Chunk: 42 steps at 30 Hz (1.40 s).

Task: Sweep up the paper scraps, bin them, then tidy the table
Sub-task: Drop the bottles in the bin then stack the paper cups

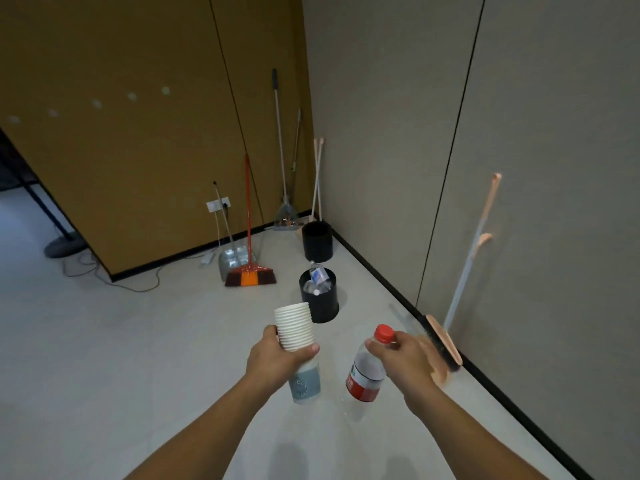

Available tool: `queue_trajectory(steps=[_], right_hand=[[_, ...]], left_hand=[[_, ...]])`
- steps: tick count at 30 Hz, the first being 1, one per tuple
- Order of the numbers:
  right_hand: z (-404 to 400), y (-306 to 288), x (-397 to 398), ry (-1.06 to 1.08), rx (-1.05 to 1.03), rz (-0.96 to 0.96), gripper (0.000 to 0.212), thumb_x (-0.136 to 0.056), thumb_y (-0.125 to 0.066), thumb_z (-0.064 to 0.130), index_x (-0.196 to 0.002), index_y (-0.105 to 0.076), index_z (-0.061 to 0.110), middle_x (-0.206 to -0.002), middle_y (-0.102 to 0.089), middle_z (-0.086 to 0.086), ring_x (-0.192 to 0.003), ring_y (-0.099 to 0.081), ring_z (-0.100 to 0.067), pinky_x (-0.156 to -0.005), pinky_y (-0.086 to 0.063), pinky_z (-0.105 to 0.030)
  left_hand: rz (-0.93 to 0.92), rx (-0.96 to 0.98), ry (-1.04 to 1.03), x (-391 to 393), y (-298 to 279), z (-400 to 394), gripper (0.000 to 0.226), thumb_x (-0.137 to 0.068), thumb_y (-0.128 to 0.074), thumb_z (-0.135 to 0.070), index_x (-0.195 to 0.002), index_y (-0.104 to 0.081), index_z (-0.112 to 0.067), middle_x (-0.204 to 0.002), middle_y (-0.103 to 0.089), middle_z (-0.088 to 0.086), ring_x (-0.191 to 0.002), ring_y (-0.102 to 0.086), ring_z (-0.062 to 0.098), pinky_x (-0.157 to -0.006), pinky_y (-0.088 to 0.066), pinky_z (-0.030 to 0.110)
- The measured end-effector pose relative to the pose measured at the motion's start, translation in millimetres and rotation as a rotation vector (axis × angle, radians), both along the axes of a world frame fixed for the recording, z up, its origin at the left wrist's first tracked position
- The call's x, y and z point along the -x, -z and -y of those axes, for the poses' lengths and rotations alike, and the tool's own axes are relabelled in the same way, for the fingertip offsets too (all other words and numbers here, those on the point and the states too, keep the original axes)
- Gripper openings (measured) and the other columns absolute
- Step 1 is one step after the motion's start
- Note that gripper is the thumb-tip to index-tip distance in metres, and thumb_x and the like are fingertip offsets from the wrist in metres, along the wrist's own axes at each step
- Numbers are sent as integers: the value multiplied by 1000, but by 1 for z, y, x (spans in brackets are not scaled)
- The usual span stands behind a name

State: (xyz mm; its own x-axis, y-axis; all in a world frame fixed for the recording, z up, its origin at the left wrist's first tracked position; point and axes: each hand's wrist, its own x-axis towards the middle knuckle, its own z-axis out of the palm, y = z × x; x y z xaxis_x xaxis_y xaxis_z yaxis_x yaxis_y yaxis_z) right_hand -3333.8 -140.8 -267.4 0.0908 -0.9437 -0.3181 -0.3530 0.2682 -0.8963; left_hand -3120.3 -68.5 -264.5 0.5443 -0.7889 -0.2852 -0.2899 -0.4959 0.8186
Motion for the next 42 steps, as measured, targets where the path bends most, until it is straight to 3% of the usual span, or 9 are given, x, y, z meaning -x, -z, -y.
queue_trajectory(steps=[2,8,15,18,23,28,34,39,42], right_hand=[[52,0,-30,-23,-28,16,25,-81,-76,37,-96,-64,22,-94,-67,0,-89,-62,-19,-77,-49,-33],[190,-3,-122,-80,-15,-24,22,-79,-77,38,-87,-63,24,-88,-67,3,-82,-62,-12,-65,-44,-28],[311,49,-222,-73,-51,-114,18,-80,-76,38,-85,-60,33,-88,-66,9,-79,-60,-6,-60,-42,-22],[358,72,-260,-44,-92,-168,19,-80,-77,35,-94,-65,28,-90,-67,8,-84,-63,-12,-66,-44,-24],[427,92,-315,-4,-157,-279,27,-82,-75,35,-103,-66,21,-95,-69,2,-92,-64,-20,-88,-51,-38],[498,119,-353,-2,-157,-374,23,-82,-76,34,-99,-64,24,-82,-64,11,-82,-61,-10,-78,-44,-27],[596,206,-379,-38,-175,-520,29,-86,-74,33,-104,-65,12,-94,-69,-3,-86,-62,-17,-83,-42,-24],[676,309,-404,-16,-221,-496,33,-86,-74,26,-112,-64,9,-101,-69,-5,-88,-58,-15,-82,-38,-21],[709,372,-415,-56,-221,-473,32,-86,-75,29,-109,-65,10,-94,-66,0,-83,-55,-11,-74,-36,-5]], left_hand=[[13,-18,-23,-30,-1,46,73,-68,-84,-48,-122,-38,-29,-114,-55,-5,-101,-56,17,-80,-54,32],[1,1,-66,-122,6,167,74,-65,-85,-48,-119,-38,-32,-111,-55,-6,-99,-57,17,-77,-53,31],[-43,-18,-58,-240,58,305,75,-60,-89,-42,-115,-40,-30,-109,-58,-6,-96,-58,17,-73,-53,31],[-116,-38,-55,-288,80,362,77,-59,-90,-37,-118,-41,-27,-111,-59,-3,-98,-58,19,-75,-54,33],[-140,-144,-15,-353,98,436,82,-59,-91,-35,-123,-41,-21,-112,-58,0,-100,-57,22,-80,-53,37],[-161,-214,0,-399,125,508,80,-59,-91,-31,-121,-41,-24,-113,-59,0,-101,-57,23,-84,-51,37],[-166,-270,-18,-417,198,596,78,-60,-91,-28,-123,-45,-27,-114,-60,-5,-106,-59,20,-87,-52,37],[-173,-310,-134,-412,294,669,79,-57,-92,-23,-121,-47,-33,-108,-60,-9,-101,-59,18,-79,-52,29],[-131,-291,-163,-409,357,707,85,-56,-93,-20,-126,-47,-32,-110,-59,-10,-102,-58,18,-82,-52,30]])
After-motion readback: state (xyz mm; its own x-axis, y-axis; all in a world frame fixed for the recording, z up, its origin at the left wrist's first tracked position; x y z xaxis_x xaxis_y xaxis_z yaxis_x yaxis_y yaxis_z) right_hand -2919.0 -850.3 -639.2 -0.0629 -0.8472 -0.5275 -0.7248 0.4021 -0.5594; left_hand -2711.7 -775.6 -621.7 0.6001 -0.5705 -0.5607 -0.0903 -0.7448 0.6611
